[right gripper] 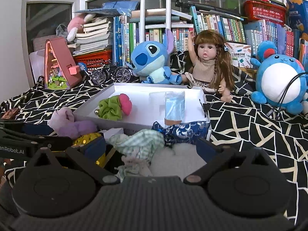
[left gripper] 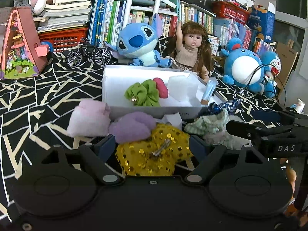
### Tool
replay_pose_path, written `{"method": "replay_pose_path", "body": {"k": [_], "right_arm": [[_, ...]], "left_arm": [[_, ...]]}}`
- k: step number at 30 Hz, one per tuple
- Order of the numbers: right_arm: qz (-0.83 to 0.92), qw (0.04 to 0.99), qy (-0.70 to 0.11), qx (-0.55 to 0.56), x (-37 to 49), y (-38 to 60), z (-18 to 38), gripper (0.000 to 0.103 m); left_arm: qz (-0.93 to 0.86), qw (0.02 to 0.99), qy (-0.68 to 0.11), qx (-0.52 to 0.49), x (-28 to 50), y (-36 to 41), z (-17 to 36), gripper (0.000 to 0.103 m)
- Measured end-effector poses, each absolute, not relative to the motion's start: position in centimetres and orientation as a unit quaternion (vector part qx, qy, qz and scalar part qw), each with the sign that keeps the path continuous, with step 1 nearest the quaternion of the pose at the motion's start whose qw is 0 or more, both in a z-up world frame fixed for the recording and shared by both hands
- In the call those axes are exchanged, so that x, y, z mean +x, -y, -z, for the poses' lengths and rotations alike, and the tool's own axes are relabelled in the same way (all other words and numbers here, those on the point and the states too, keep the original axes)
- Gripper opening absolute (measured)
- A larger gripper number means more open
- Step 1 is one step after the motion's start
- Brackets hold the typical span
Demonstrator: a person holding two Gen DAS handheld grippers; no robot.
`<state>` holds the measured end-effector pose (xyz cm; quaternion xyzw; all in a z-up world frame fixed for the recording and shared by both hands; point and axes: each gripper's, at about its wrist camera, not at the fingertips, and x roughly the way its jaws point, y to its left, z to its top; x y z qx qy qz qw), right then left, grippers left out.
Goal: Organize soft objects
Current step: 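Withdraw both tools from the box toward the remaining items, then grasp the yellow sequined heart with the left tool while the right tool grasps the green checked cloth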
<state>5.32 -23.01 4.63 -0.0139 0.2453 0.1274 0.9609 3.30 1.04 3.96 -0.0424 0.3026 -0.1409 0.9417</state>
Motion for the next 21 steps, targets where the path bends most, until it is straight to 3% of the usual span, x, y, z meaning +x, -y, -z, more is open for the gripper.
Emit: {"method": "replay_pose_path", "body": {"k": [12,21], "right_arm": [[-0.12,0.973,-0.195,-0.019,2.6,22.5,-2.8,0.103],[-0.128,0.97,-0.203,-0.038,2.1,21.5,-1.7,0.096]], "left_arm": [[0.133,0.942,-0.307,-0.037,1.9,-1.2,-2.4,0.083],[0.129,0.941,-0.311,-0.041,1.8,-1.4,-1.8,0.083]]}}
